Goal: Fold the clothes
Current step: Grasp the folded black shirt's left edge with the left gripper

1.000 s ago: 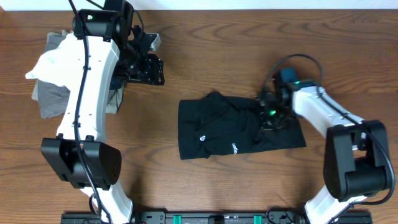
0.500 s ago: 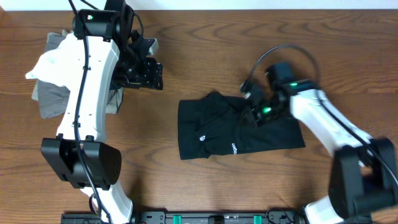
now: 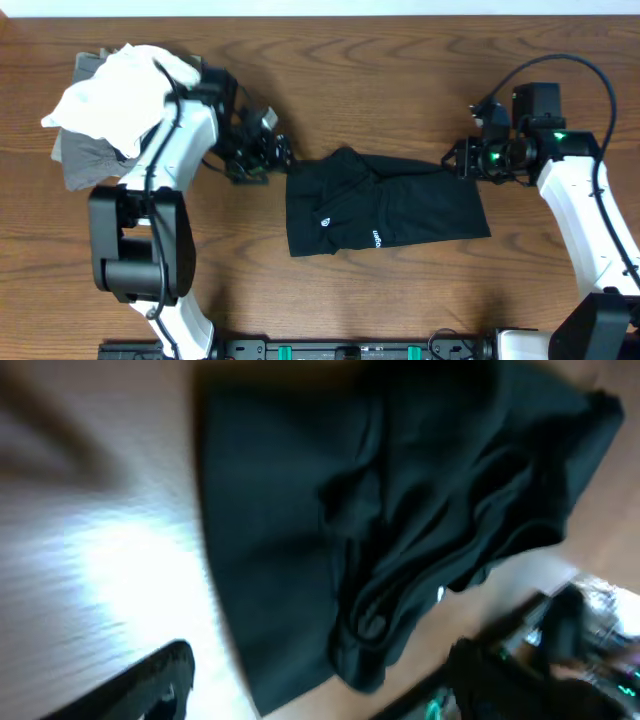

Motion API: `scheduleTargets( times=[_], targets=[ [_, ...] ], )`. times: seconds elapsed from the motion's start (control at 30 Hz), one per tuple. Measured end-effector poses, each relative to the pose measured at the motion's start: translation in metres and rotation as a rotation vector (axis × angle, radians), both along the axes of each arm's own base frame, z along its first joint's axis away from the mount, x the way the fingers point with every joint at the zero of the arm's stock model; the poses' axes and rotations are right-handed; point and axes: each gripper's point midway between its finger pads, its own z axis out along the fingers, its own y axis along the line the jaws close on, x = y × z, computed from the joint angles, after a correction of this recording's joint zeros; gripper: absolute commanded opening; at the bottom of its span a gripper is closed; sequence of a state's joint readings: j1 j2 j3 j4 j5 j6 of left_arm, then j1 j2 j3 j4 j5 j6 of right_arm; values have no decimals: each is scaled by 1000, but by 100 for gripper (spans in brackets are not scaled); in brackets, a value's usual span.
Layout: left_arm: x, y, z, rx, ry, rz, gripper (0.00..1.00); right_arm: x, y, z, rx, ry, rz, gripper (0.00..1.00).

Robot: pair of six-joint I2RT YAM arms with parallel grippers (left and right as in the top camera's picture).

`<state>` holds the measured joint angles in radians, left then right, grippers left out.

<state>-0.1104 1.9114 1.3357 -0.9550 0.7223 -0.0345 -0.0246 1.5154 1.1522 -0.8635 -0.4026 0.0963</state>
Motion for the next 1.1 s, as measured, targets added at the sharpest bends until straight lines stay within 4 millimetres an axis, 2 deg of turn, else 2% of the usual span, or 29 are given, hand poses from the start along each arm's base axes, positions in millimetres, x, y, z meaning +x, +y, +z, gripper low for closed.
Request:
scheduleTargets(
  times=[0.13,0.27,0.53,0.57,0.6,0.7,0.83,0.9,1.1],
  targets=[
    [-12,-16,-22,-51,28,24,84,0,-2,-1,-3,5,-9,36],
    [-16,-27,-34,-23,40,43,88,-1,-3,-1,-6,6,-10,35],
    [-23,-63,-47,28,46,67,89,0,-3,-1,-9,5,-10,36],
    [-24,-67,-47,29,49,65,85,-1,-3,-1,-9,6,-10,35],
    [-27,-72,-48,29,58,62,76,-1,-3,-1,-9,7,-10,36],
    [-33,-80,-55,38,87,57,38,-2,-3,-2,-9,12,-10,36],
    [-38,-83,-65,48,118,51,14,-3,-3,-2,-9,18,-10,35],
    [-38,-81,-66,56,116,54,6,-4,-3,-2,-9,23,-10,35],
    [-32,-66,-67,68,120,83,6,-9,-3,-4,-9,43,-10,35]
  ],
)
